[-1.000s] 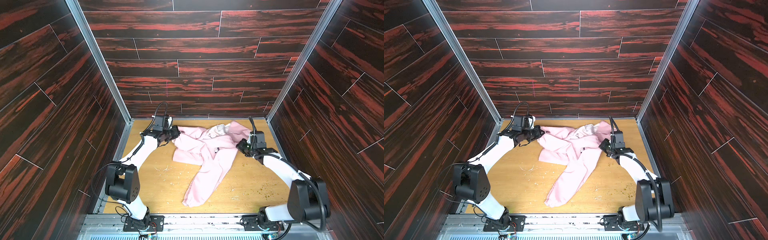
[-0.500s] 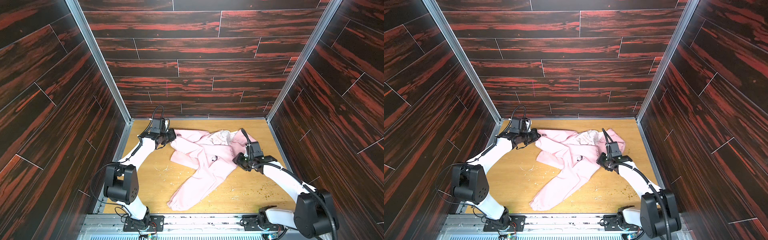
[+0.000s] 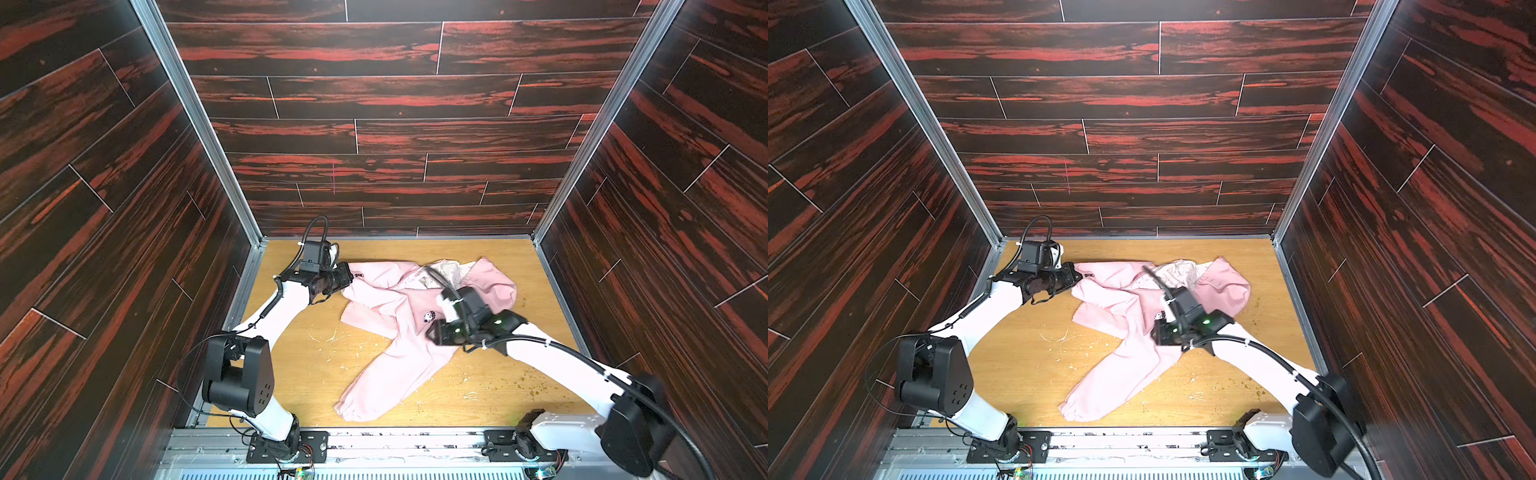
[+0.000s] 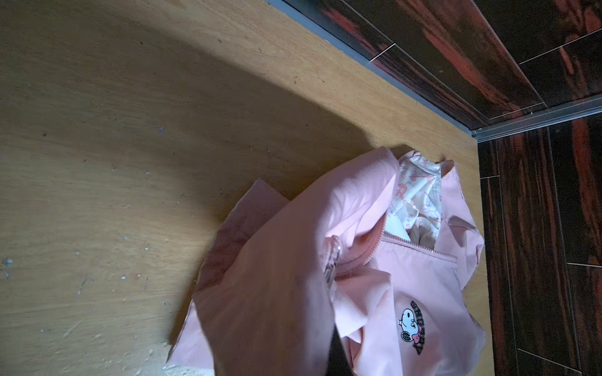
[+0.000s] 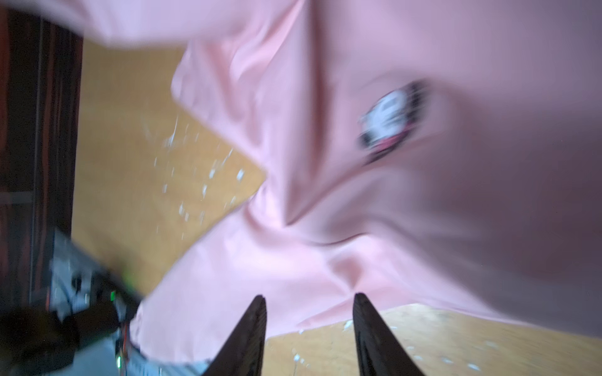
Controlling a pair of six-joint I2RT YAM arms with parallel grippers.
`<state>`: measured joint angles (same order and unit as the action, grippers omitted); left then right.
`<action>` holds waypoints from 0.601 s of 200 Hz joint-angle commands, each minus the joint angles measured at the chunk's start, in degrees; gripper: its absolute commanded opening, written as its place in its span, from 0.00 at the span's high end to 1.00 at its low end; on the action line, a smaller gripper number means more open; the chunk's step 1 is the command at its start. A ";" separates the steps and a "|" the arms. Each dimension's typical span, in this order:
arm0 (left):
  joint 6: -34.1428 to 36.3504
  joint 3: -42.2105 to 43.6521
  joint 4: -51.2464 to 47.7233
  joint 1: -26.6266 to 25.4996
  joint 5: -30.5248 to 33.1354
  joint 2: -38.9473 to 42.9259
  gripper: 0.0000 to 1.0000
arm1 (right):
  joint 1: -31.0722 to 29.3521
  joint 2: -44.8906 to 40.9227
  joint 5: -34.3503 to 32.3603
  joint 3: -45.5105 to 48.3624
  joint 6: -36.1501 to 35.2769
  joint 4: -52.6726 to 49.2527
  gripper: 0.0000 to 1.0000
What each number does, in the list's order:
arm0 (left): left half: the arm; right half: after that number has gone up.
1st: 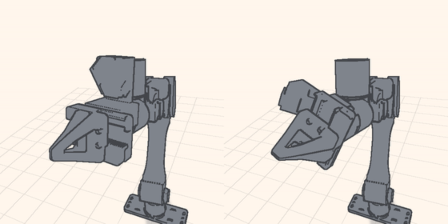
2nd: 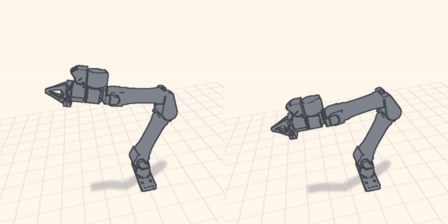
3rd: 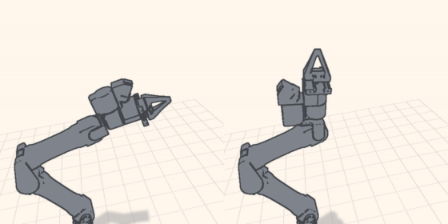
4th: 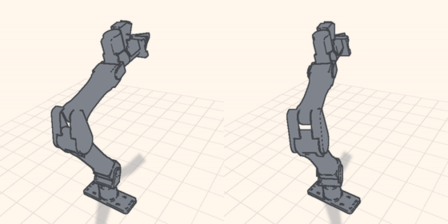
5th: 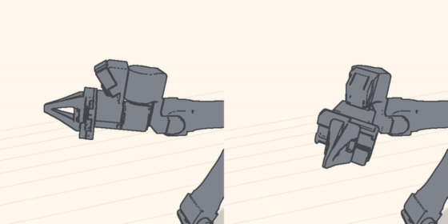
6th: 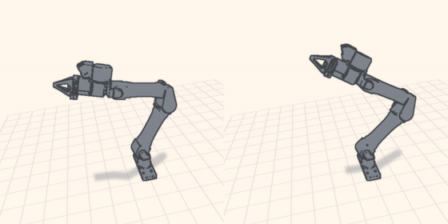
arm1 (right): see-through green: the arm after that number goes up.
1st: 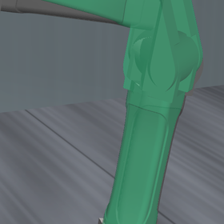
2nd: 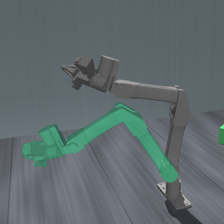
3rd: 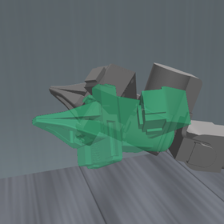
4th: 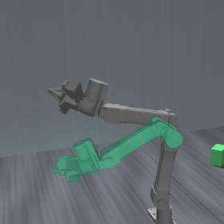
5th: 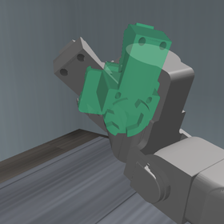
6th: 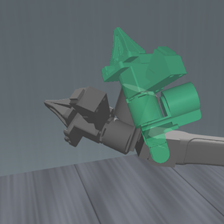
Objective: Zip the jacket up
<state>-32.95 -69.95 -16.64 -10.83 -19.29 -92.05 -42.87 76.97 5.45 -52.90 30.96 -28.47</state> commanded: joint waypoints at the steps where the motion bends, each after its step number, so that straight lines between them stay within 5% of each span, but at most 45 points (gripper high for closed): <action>1: -0.55 0.43 0.63 0.24 -0.60 2.61 1.00 | -5.08 4.33 5.01 1.35 -3.75 -0.26 0.55; 80: -0.71 -0.11 -2.15 0.15 -0.95 2.94 1.00 | -20.99 7.04 2.07 8.38 -2.66 3.01 0.56; 120: -0.37 -0.66 -3.88 0.20 -1.58 3.29 1.00 | -21.91 9.18 1.75 10.07 -2.86 7.41 0.56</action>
<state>-34.06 -69.95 -18.39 -10.83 -20.16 -91.77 -64.86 82.87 8.01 -42.59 28.45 -24.05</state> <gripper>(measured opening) 0.076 0.443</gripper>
